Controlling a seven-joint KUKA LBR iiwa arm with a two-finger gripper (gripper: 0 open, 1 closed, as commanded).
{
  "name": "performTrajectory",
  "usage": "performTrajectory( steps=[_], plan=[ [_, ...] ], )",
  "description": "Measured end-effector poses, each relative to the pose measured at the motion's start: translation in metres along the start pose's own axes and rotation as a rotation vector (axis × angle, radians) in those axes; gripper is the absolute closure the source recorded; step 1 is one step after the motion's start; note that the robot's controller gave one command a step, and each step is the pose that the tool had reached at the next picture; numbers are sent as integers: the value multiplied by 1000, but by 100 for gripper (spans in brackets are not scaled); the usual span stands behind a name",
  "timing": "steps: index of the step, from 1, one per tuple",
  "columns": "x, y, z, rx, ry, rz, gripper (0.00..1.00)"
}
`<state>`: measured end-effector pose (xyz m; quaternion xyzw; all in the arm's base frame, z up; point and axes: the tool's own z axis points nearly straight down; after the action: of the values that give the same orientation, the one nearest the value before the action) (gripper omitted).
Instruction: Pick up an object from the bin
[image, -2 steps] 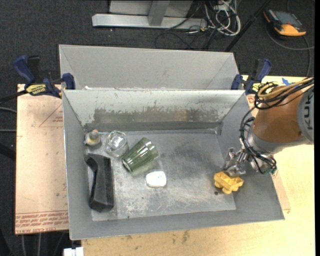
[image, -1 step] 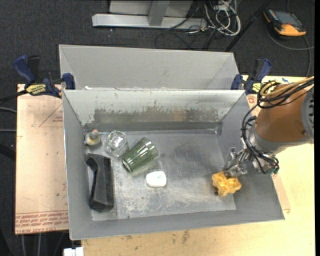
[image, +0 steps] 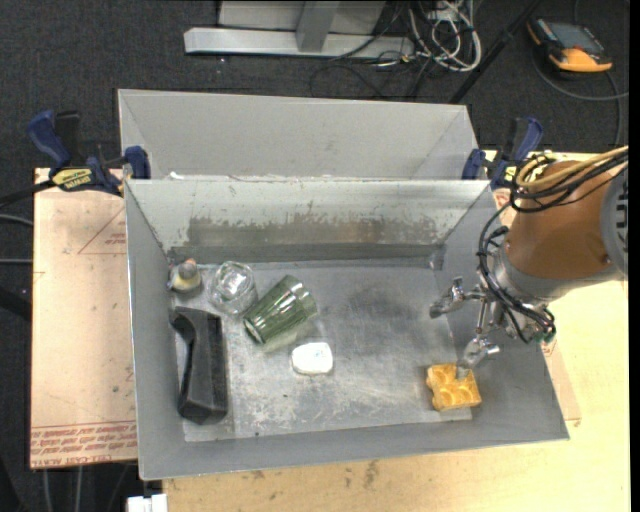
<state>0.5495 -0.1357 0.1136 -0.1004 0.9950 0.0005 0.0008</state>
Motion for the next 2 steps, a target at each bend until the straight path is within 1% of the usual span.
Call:
performTrajectory(
  steps=[1, 2],
  plan=[
    [0, 0, 0, 0, 0, 0, 0],
    [36, 10, 30, 18, -31, -316, 100]
  ],
)
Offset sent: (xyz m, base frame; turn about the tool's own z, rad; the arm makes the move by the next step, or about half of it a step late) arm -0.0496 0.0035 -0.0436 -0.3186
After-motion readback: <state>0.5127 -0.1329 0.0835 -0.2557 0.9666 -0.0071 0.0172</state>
